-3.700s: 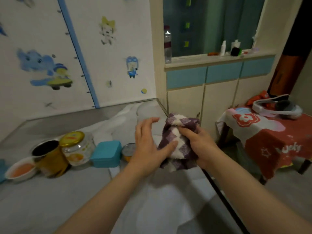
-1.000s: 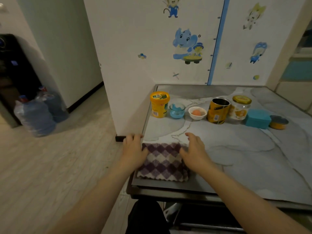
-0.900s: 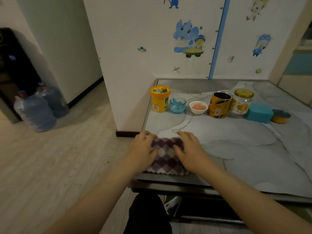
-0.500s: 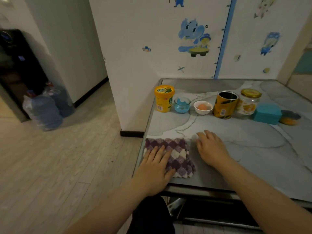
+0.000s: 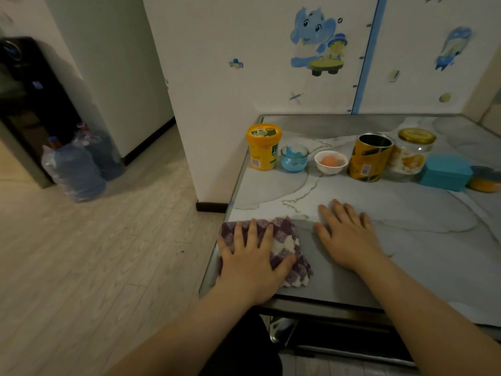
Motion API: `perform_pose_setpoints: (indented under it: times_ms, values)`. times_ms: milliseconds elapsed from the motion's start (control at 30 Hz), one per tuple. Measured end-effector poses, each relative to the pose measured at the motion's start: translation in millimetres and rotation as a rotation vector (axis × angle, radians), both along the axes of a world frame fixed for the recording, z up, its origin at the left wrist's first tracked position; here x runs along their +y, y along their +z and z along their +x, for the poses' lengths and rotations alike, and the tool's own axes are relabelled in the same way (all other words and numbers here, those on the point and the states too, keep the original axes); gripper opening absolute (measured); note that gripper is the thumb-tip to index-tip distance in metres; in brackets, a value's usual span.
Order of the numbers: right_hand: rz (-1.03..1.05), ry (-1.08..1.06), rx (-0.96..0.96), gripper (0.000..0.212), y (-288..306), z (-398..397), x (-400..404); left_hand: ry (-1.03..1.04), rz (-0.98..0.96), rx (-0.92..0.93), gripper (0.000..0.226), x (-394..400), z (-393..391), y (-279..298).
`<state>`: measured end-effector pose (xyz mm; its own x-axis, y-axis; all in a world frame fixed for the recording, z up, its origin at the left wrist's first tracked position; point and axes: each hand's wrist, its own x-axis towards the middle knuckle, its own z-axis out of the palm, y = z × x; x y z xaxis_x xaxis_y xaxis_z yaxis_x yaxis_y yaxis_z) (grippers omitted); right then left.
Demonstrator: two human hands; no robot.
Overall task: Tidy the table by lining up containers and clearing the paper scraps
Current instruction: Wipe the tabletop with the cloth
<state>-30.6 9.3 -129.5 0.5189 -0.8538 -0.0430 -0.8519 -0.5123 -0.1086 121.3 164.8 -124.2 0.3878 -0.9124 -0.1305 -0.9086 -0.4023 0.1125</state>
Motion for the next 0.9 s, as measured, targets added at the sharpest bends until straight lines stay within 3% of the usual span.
perform_pose_setpoints:
  times_ms: [900]
  values:
    - [0.054,0.075,-0.048,0.065,7,-4,2,-0.049,-0.07,-0.039,0.08,-161,71,3]
